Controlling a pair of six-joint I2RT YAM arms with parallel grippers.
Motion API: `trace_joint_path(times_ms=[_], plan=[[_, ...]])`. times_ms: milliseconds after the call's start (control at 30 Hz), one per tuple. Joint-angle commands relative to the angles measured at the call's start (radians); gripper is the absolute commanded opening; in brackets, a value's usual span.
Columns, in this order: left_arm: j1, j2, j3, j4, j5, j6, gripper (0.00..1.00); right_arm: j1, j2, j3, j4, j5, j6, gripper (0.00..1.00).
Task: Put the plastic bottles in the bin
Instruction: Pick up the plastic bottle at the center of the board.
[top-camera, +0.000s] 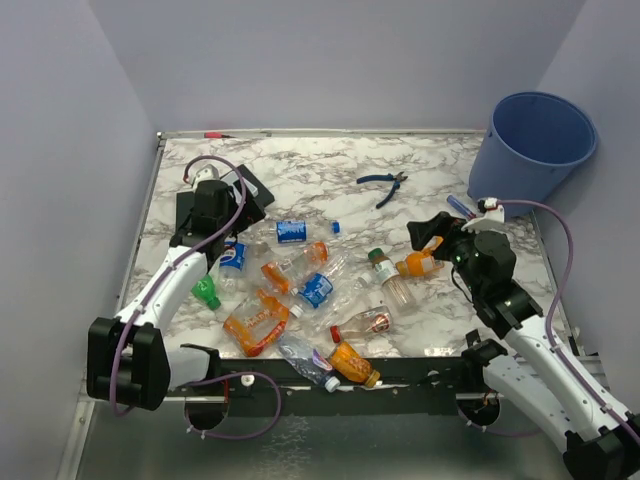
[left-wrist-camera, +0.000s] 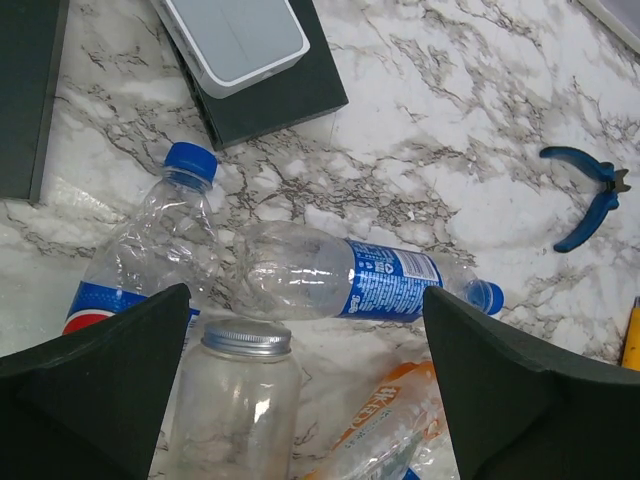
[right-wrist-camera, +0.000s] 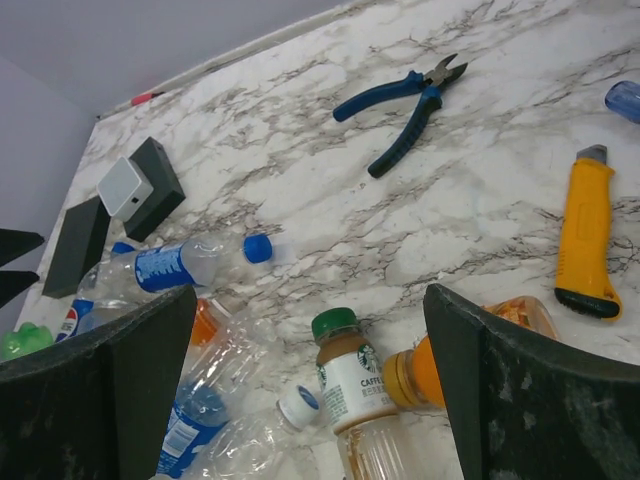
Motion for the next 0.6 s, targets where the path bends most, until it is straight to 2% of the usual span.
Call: trace_joint_path(times_ms=[0,233,400,567], plan=[[-0.007,-0.063,-0.034,0.026,0.05,0.011,0.99,0.005,0.028,0.013,-0.054,0.005,-0.044,1.0],[-0.049,-0.147,-0.017,-0.008,0.045,0.129,0.99,0.004,0.053,0.062,-0.109,-0.005,-0.092,1.0],[-0.178,-0.169,0.051,-0.091,-0.113,0.253,0.99,0.007,0.161,0.104,-0.165,-0.029,-0.103,0.97],[-0.206,-0.219,-0.005,-0.052,-0.148,0.234,0.99,0.032,0.291,0.172,-0.235,0.009,-0.094,0.95]])
